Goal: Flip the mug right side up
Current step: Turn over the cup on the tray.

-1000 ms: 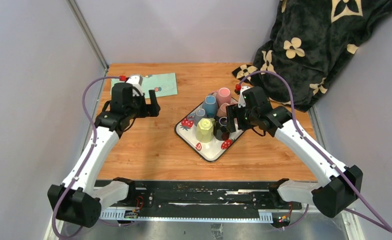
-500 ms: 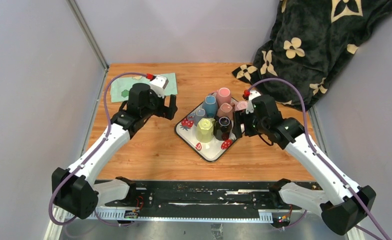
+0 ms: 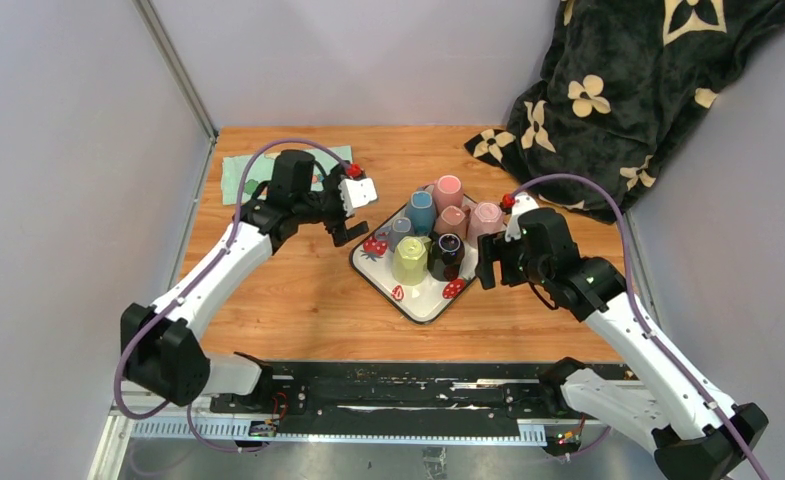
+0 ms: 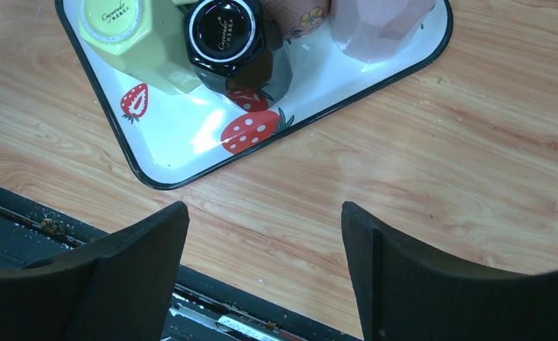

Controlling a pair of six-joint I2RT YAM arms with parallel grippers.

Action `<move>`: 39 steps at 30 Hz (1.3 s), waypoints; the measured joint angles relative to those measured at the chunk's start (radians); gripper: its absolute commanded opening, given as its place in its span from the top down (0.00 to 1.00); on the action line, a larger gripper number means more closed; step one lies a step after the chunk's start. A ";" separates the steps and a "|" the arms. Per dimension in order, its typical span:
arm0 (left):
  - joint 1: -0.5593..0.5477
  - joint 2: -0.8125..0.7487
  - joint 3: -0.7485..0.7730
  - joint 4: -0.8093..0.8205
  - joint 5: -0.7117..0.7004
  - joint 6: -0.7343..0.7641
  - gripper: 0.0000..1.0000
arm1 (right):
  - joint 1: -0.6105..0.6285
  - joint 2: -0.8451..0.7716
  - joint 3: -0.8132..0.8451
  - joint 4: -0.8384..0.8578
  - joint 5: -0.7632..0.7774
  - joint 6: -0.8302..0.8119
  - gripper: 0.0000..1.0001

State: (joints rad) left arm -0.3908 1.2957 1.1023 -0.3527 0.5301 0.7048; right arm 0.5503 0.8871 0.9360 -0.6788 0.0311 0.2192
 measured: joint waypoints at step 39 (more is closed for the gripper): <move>-0.045 0.536 0.227 -0.141 0.108 0.289 0.39 | 0.000 -0.056 -0.029 -0.035 0.064 0.064 0.20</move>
State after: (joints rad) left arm -0.4358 1.8320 1.3293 -0.4938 0.6380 0.9939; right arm 0.5503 0.8307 0.9073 -0.7139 0.0956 0.2829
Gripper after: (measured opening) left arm 0.646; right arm 0.807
